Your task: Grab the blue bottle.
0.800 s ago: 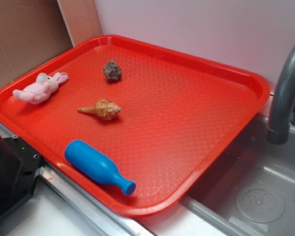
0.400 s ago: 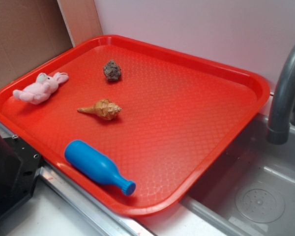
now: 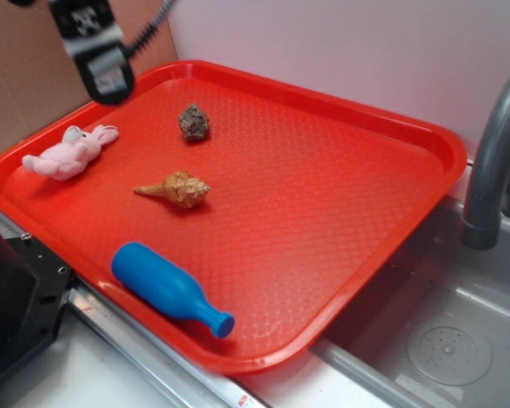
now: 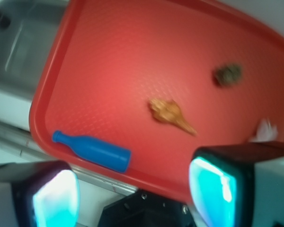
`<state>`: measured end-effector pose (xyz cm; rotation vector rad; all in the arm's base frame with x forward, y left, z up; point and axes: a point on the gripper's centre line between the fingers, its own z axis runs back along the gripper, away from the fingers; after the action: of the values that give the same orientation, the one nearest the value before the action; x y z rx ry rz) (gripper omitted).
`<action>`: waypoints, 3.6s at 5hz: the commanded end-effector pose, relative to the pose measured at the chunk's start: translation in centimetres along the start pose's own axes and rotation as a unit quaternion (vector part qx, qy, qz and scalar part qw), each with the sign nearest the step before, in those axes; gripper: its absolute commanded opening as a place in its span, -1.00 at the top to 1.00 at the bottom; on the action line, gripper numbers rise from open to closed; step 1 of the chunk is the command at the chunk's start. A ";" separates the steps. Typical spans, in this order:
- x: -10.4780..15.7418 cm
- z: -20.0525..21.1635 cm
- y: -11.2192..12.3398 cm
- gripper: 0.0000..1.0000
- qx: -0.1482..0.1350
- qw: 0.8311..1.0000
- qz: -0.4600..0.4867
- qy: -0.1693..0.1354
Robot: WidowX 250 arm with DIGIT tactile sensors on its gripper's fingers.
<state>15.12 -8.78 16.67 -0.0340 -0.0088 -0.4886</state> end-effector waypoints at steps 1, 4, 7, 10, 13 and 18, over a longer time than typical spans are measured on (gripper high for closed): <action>-1.9 -1.9 -2.7 -1.00 0.052 0.968 -0.247 0.014; -5.8 -7.3 -0.6 -1.00 -0.006 0.926 -0.375 0.029; -5.5 -9.8 -0.4 -1.00 -0.006 0.906 -0.423 0.021; -2.9 -13.7 -0.4 -1.00 -0.012 0.884 -0.467 0.024; -2.0 -12.6 2.4 -1.00 -0.001 0.921 -0.390 -0.003; -2.6 -12.0 2.3 -1.00 -0.010 0.901 -0.431 0.044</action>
<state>14.16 -6.45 4.21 -0.0359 0.0969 -1.3636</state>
